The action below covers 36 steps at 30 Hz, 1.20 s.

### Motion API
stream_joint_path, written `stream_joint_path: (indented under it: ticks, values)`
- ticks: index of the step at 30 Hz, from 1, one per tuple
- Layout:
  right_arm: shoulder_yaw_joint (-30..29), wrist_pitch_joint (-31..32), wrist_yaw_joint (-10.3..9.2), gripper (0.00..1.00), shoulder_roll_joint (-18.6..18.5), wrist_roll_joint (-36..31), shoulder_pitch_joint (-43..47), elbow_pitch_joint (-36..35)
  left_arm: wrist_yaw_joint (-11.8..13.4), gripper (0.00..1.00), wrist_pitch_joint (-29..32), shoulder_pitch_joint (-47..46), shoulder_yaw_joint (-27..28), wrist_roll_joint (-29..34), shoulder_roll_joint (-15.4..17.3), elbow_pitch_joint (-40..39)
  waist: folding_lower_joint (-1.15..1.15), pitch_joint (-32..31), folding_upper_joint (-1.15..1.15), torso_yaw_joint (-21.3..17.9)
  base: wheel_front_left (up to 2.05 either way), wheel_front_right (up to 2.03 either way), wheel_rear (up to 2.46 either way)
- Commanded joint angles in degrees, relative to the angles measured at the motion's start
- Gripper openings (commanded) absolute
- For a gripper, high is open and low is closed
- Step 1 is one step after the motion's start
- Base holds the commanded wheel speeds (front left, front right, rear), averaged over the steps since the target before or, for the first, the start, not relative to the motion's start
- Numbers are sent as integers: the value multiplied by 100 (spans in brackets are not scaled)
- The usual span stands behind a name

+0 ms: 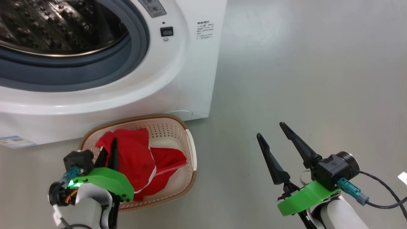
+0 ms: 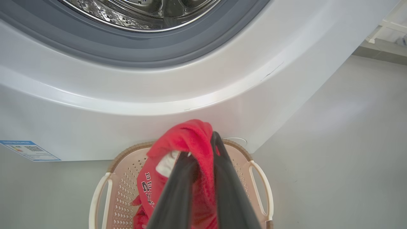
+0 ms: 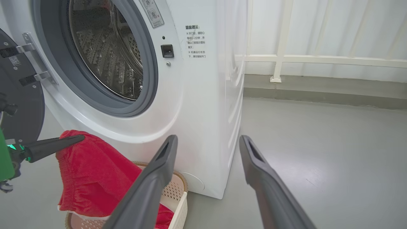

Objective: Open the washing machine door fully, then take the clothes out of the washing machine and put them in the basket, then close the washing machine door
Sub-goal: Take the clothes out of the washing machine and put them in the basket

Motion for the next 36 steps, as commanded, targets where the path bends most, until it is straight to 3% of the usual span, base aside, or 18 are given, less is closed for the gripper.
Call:
stream_joint_path:
  ticks: [1,11,20,35,36]
  values:
    - [142,-37,35,100,18,-57,-138,-116,-28,0,-66,-190,130,19,102,84,0,107,0,-54,0,0,0]
    - [220,-37,35,100,52,-104,-319,-162,-193,0,27,-962,-94,-13,38,1884,0,544,0,-104,0,0,0]
    - [271,-37,35,100,68,-106,-532,-211,-295,0,330,-1580,-315,10,9,2948,0,982,0,-192,0,0,0]
    - [289,-37,35,100,97,-48,-691,-217,-300,0,1200,-1880,-313,-184,254,3398,0,1397,0,-483,0,0,0]
    - [287,-37,35,100,100,-44,-688,-217,-302,9,1203,-1875,-315,-194,263,3403,0,1400,0,-493,0,0,0]
